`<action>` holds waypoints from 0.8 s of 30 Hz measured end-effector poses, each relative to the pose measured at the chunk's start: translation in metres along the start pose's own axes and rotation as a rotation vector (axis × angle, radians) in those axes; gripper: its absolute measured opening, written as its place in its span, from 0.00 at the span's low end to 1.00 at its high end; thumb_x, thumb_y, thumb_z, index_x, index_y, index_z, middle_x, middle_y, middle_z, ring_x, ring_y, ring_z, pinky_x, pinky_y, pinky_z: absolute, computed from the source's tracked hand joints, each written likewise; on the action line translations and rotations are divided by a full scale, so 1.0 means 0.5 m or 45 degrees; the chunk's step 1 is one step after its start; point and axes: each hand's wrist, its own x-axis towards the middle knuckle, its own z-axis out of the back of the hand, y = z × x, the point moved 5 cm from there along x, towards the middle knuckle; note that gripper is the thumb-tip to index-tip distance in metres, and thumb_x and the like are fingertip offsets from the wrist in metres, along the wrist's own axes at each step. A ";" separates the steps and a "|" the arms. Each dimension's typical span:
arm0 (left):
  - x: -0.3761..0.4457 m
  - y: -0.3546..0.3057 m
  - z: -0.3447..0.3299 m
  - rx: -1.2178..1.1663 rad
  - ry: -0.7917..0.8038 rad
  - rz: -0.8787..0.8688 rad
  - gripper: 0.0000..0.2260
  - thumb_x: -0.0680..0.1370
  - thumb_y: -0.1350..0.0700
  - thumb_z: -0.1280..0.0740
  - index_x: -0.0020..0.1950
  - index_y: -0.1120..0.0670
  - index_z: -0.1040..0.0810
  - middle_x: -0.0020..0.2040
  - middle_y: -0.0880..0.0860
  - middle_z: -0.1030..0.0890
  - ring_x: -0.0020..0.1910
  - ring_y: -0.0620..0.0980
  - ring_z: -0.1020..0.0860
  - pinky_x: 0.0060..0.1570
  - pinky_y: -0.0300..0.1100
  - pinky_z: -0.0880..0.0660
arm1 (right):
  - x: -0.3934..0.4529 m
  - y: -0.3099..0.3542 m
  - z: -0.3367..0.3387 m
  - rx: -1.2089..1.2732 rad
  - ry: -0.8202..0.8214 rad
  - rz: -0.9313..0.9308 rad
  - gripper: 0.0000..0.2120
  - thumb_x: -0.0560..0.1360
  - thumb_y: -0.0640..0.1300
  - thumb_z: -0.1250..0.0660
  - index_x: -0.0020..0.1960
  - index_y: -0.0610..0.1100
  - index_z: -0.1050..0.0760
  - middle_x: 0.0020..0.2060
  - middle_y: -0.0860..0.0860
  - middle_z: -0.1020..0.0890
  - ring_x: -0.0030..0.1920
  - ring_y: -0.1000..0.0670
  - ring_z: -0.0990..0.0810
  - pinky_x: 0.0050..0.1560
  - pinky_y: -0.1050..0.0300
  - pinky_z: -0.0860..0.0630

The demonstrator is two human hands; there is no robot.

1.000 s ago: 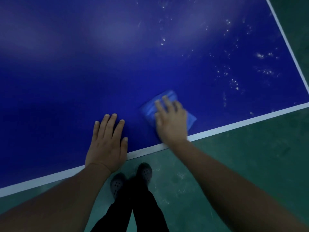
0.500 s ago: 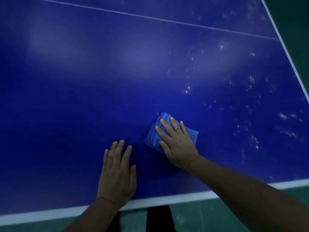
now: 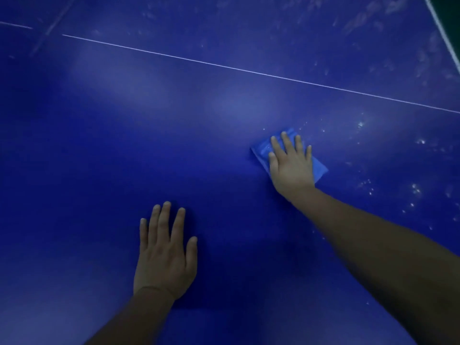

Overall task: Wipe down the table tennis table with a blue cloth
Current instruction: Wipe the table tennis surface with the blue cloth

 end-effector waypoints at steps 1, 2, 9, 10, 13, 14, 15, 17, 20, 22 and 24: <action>0.001 0.000 0.000 -0.003 0.015 0.003 0.30 0.81 0.42 0.54 0.79 0.55 0.39 0.81 0.56 0.46 0.80 0.53 0.54 0.77 0.54 0.59 | -0.005 0.016 -0.001 -0.006 -0.046 -0.069 0.25 0.84 0.54 0.55 0.81 0.50 0.46 0.80 0.49 0.47 0.80 0.42 0.53 0.77 0.38 0.55; 0.002 -0.001 0.002 -0.005 0.021 0.006 0.30 0.81 0.42 0.54 0.79 0.55 0.39 0.81 0.56 0.46 0.80 0.53 0.54 0.77 0.54 0.59 | -0.025 0.048 -0.008 -0.024 -0.093 -0.032 0.25 0.84 0.54 0.54 0.80 0.50 0.44 0.80 0.48 0.44 0.79 0.40 0.50 0.77 0.36 0.53; 0.005 -0.007 0.006 0.002 -0.007 -0.003 0.28 0.81 0.44 0.51 0.77 0.57 0.35 0.79 0.58 0.41 0.80 0.55 0.49 0.77 0.54 0.57 | -0.056 -0.015 -0.030 -0.127 -0.068 0.354 0.24 0.83 0.52 0.51 0.78 0.50 0.38 0.78 0.46 0.38 0.77 0.38 0.42 0.72 0.32 0.43; 0.005 -0.008 0.007 0.001 -0.015 -0.005 0.28 0.81 0.45 0.50 0.77 0.58 0.35 0.79 0.58 0.41 0.79 0.55 0.48 0.77 0.55 0.56 | -0.016 -0.096 -0.010 -0.118 -0.086 0.049 0.24 0.84 0.51 0.50 0.79 0.49 0.40 0.79 0.45 0.40 0.78 0.38 0.44 0.73 0.33 0.45; 0.007 -0.009 0.006 -0.007 -0.017 -0.008 0.28 0.80 0.45 0.50 0.76 0.58 0.34 0.79 0.58 0.40 0.79 0.56 0.47 0.77 0.55 0.56 | 0.017 -0.241 0.027 0.128 -0.085 -0.563 0.26 0.84 0.54 0.53 0.81 0.49 0.46 0.80 0.47 0.47 0.79 0.40 0.51 0.75 0.34 0.52; 0.007 -0.008 0.006 -0.005 -0.019 -0.010 0.28 0.80 0.45 0.50 0.76 0.58 0.34 0.79 0.58 0.40 0.79 0.56 0.47 0.77 0.55 0.55 | 0.008 -0.224 0.022 0.122 -0.106 -0.594 0.26 0.84 0.54 0.53 0.81 0.49 0.46 0.80 0.47 0.46 0.79 0.40 0.50 0.76 0.33 0.52; 0.007 -0.007 0.005 0.003 -0.018 -0.008 0.28 0.80 0.46 0.50 0.76 0.58 0.34 0.78 0.58 0.40 0.79 0.56 0.47 0.77 0.56 0.55 | -0.007 -0.182 0.012 0.072 -0.130 -0.521 0.26 0.84 0.54 0.52 0.80 0.49 0.44 0.80 0.47 0.45 0.79 0.39 0.49 0.76 0.33 0.52; 0.007 -0.009 0.005 0.022 -0.013 -0.001 0.28 0.80 0.46 0.50 0.76 0.58 0.34 0.78 0.58 0.40 0.79 0.57 0.46 0.76 0.56 0.54 | -0.050 -0.056 -0.016 0.024 -0.137 -0.089 0.26 0.83 0.54 0.51 0.79 0.49 0.40 0.79 0.46 0.41 0.78 0.37 0.45 0.74 0.34 0.50; 0.010 -0.009 0.005 0.025 -0.001 0.000 0.28 0.80 0.46 0.49 0.76 0.58 0.34 0.79 0.58 0.40 0.79 0.56 0.47 0.76 0.56 0.54 | -0.102 0.031 -0.049 -0.108 -0.005 0.536 0.27 0.82 0.56 0.53 0.78 0.50 0.38 0.78 0.47 0.38 0.78 0.39 0.43 0.75 0.35 0.49; 0.009 -0.009 0.006 0.016 0.000 -0.006 0.27 0.80 0.47 0.49 0.76 0.58 0.34 0.79 0.58 0.39 0.79 0.57 0.47 0.76 0.56 0.54 | -0.059 -0.044 -0.028 -0.063 -0.060 0.296 0.27 0.81 0.55 0.52 0.77 0.48 0.35 0.77 0.45 0.36 0.77 0.37 0.41 0.73 0.33 0.45; 0.009 -0.009 0.007 0.021 -0.002 -0.014 0.27 0.80 0.47 0.49 0.76 0.58 0.34 0.79 0.58 0.39 0.79 0.57 0.46 0.76 0.57 0.53 | -0.031 -0.135 -0.004 -0.021 -0.071 -0.097 0.28 0.81 0.55 0.54 0.78 0.46 0.37 0.78 0.45 0.39 0.77 0.37 0.43 0.73 0.32 0.45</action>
